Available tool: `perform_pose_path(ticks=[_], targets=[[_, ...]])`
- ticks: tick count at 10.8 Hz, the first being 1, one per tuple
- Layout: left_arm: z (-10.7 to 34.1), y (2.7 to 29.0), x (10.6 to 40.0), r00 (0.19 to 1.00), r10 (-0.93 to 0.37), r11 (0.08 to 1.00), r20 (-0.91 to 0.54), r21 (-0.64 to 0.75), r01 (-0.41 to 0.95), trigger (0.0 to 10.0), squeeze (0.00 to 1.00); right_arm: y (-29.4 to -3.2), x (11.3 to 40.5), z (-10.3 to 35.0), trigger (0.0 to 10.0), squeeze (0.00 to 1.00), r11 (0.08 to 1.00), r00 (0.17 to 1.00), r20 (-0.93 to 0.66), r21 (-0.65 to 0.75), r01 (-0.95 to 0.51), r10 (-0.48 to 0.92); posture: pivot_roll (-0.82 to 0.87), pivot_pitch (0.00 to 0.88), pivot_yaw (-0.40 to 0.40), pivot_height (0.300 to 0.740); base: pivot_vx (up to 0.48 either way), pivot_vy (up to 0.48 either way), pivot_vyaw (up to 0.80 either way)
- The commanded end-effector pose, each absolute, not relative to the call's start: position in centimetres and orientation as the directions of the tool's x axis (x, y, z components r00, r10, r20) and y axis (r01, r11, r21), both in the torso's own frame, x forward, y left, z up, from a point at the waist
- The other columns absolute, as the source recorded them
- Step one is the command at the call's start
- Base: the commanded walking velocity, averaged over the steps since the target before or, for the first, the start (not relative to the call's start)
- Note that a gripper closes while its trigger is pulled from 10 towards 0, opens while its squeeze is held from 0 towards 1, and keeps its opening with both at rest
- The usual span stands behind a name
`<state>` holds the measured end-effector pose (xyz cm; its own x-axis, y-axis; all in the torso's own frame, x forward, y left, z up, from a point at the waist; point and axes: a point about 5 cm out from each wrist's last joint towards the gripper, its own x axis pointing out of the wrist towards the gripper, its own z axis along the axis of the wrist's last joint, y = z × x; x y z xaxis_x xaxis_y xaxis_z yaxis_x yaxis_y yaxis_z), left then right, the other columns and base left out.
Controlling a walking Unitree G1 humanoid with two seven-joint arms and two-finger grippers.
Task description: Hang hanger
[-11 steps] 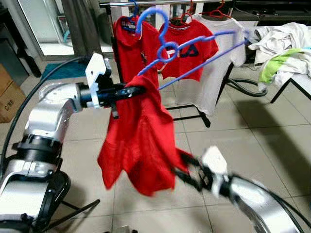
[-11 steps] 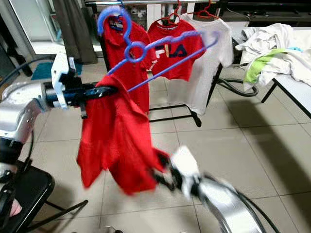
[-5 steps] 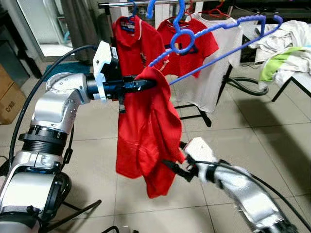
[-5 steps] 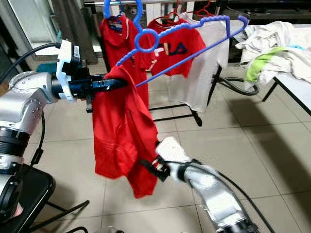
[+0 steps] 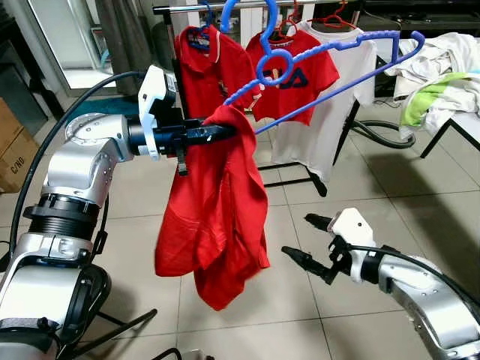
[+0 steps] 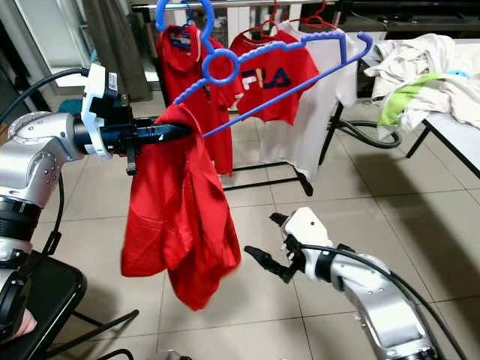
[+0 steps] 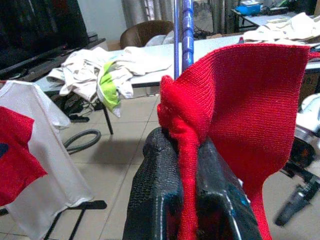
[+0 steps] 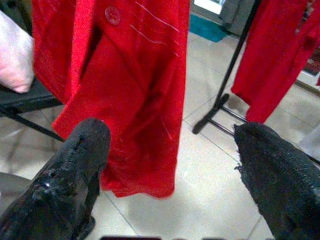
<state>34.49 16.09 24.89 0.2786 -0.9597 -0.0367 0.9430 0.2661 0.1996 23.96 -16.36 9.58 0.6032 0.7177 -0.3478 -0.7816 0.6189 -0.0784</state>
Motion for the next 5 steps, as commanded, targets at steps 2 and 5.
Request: perform_pose_path(ticks=[2, 5], targets=[[26.4, 16.5, 34.7, 0.297, -0.955, 0.292, 0.011, 0.235, 0.927, 0.0, 0.0, -14.5, 22.8, 9.1, 10.0, 0.0, 0.559, 0.535, -0.34, -0.032, -0.828, 0.773, -0.03, 0.0, 0.074, 0.74, 0.0, 0.0, 0.0], [26.7, 16.3, 34.9, 0.299, -0.954, 0.296, 0.025, 0.236, 0.926, 0.0, 0.0, -14.1, 22.4, 8.3, 10.0, 0.0, 0.548, 0.518, -0.354, -0.016, -0.836, 0.779, -0.02, 0.0, 0.076, 0.74, 0.0, 0.0, 0.0]])
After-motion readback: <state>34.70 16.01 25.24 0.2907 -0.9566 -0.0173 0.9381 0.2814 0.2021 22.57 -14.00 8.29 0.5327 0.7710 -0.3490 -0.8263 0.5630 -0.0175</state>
